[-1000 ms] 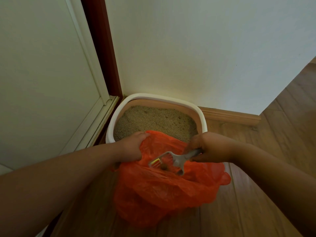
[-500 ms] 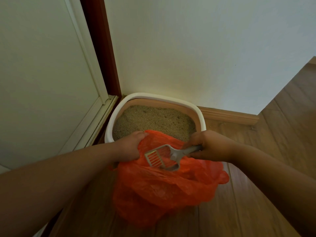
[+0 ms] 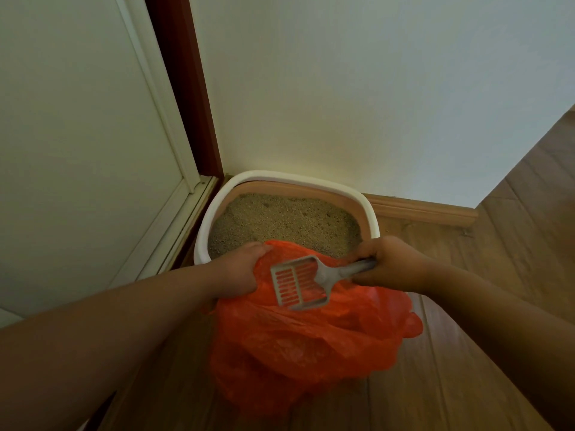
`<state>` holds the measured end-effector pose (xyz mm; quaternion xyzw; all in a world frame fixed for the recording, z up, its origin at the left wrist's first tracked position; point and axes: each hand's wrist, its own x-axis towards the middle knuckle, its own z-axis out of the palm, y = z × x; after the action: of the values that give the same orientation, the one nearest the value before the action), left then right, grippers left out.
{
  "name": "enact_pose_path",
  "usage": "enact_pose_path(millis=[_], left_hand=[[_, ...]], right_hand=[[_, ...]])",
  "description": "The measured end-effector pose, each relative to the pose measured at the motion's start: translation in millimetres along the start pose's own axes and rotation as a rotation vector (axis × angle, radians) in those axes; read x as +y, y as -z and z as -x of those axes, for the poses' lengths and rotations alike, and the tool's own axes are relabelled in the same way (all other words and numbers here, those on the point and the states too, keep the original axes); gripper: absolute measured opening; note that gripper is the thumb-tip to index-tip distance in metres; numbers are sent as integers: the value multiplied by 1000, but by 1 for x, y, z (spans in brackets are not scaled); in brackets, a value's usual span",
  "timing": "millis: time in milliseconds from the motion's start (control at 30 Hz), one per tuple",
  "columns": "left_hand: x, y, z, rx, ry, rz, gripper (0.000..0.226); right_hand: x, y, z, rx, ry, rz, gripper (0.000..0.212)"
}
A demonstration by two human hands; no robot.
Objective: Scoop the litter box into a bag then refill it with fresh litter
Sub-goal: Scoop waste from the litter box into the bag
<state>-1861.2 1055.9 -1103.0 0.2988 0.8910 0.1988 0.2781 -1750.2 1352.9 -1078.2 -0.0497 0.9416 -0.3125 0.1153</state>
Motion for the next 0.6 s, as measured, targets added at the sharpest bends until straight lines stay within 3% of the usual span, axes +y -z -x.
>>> enact_pose_path(millis=[167, 400, 600], left_hand=[[-2, -1, -4, 6, 1, 12, 83], [-7, -3, -9, 24, -27, 24, 73], [-12, -4, -11, -75, 21, -51, 55]], right_hand=[[2, 5, -1, 27, -156, -104, 23], [9, 8, -1, 117, -186, -79, 25], [6, 9, 1, 219, -221, -363, 16]])
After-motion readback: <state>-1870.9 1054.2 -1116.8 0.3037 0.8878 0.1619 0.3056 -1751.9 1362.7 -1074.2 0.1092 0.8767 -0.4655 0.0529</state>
